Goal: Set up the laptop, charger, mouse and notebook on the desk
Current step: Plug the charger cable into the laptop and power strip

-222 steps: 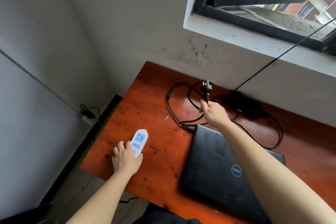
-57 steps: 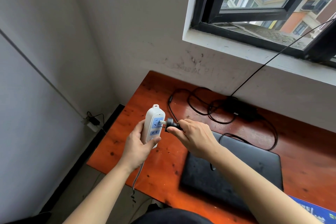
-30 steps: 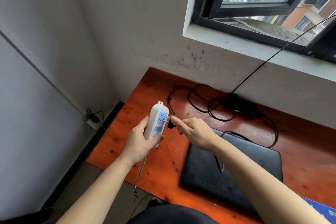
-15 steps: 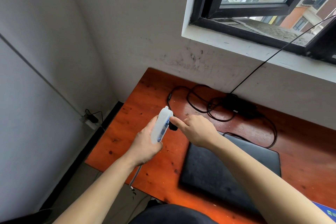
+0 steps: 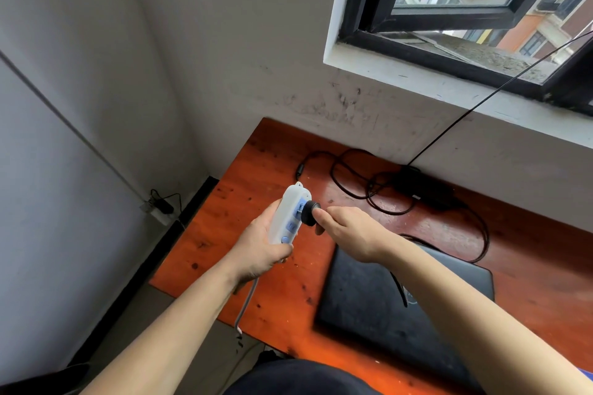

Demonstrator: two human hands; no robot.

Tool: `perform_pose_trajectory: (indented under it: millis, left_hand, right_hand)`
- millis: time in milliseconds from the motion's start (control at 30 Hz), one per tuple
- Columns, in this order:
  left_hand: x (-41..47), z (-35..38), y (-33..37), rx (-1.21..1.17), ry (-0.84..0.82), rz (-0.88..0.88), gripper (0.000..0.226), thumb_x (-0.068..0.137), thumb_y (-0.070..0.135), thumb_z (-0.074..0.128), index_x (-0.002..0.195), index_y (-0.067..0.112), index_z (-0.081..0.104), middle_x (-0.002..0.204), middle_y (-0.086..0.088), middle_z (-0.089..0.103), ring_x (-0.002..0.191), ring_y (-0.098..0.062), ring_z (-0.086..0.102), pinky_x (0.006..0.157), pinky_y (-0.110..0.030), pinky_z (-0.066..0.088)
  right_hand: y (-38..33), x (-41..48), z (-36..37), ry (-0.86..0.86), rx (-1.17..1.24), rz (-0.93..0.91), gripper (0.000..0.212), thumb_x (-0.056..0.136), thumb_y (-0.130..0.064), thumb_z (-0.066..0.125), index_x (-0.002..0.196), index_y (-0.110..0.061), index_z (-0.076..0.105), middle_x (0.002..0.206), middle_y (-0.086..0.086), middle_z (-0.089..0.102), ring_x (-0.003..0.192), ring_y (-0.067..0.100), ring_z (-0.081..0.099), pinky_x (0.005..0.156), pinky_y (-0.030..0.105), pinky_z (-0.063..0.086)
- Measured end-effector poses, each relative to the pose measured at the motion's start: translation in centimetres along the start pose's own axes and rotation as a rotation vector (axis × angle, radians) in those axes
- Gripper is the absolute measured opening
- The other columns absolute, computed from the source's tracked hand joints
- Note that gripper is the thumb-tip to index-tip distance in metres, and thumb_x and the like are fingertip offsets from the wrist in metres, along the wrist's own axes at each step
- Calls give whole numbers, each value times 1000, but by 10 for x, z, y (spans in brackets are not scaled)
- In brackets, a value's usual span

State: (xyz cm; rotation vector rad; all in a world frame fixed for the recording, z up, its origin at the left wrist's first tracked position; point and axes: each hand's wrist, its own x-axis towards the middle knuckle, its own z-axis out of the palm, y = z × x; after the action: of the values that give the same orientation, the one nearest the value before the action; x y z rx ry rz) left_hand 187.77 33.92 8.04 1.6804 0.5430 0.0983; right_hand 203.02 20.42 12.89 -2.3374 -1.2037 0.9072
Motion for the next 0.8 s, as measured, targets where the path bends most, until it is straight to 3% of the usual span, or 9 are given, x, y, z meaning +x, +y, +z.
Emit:
perform_pose_trajectory:
  millis: [133, 200, 300, 400, 533, 633, 700, 800]
  left_hand:
    - [1, 5, 3, 214, 47, 28, 83, 83, 0, 63, 151, 34, 31, 137, 8, 51, 122, -14, 51, 91, -15, 46]
    - [-1, 9, 2, 87, 9, 6, 75, 82, -3, 63, 144, 32, 41, 126, 3, 58, 110, -14, 56, 83, -23, 50]
    - [-5, 5, 4, -260, -40, 3, 56, 82, -8, 66, 127, 24, 55, 102, -12, 61, 85, -23, 56, 69, -38, 50]
    - [-3, 0, 6, -220, -42, 9, 59, 81, -8, 65, 127, 28, 56, 100, -19, 60, 81, -22, 56, 69, -41, 51]
    - [0, 5, 15, 82, 60, 72, 70, 79, -3, 62, 135, 36, 47, 113, 5, 61, 99, -14, 61, 79, -33, 56]
    - [0, 3, 16, -2, 12, 91, 75, 81, -3, 63, 140, 38, 45, 120, 8, 61, 107, -11, 60, 83, -31, 55]
    - [1, -2, 18, -33, -58, 96, 77, 82, -3, 63, 142, 41, 43, 117, 7, 62, 103, -10, 60, 77, -28, 53]
    - [4, -7, 19, 37, -97, 120, 80, 83, -1, 61, 146, 42, 38, 122, 8, 61, 109, -13, 59, 79, -25, 53]
  right_hand:
    - [-4, 3, -2, 14, -72, 49, 50, 107, -41, 29, 89, -10, 65, 85, 7, 68, 83, 26, 62, 79, 38, 51]
    - [-6, 4, -7, 23, -133, 26, 50, 106, -40, 28, 88, -7, 61, 89, 11, 69, 84, 31, 62, 81, 45, 53]
    - [-14, 3, -11, 94, -162, -40, 53, 105, -45, 28, 77, -9, 53, 77, 9, 64, 74, 30, 59, 71, 45, 51]
    - [-16, 3, -7, 107, -184, -21, 52, 105, -46, 24, 83, -11, 56, 78, 8, 62, 77, 32, 59, 71, 44, 50]
    - [-16, 4, -1, 145, -260, -12, 45, 106, -40, 24, 70, -18, 39, 67, 2, 47, 67, 31, 50, 61, 38, 38]
    - [-17, 2, -5, 156, -235, -24, 48, 106, -42, 25, 66, -18, 39, 65, 2, 49, 61, 27, 49, 54, 37, 35]
    - [-13, 1, -7, 98, -164, -21, 50, 106, -43, 24, 77, -15, 53, 74, 6, 59, 75, 31, 57, 66, 43, 47]
    - [-8, -1, -3, 68, -70, -4, 55, 107, -46, 23, 92, -9, 61, 85, 8, 66, 84, 30, 61, 84, 46, 50]
